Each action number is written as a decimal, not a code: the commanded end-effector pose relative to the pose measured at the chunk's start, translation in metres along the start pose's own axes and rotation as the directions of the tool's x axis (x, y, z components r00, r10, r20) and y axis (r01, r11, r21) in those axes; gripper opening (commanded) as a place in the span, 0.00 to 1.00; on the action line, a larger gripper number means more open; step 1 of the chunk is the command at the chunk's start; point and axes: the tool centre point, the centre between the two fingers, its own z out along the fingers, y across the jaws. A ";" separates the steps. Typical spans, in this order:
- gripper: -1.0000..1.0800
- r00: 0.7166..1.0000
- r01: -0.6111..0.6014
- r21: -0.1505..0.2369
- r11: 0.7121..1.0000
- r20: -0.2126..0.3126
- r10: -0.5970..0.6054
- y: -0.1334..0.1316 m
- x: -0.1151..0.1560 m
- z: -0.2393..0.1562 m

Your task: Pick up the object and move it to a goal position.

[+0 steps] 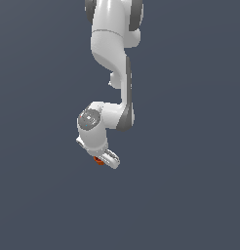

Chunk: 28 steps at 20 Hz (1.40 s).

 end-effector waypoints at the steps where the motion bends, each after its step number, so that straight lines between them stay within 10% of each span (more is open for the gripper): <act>1: 0.00 1.000 0.000 0.000 1.000 0.000 0.000 0.000 0.000 0.000; 15: 0.00 1.000 0.000 0.000 1.000 0.000 0.000 -0.008 -0.013 -0.022; 28: 0.00 1.000 0.000 0.001 1.000 0.000 0.000 -0.043 -0.073 -0.123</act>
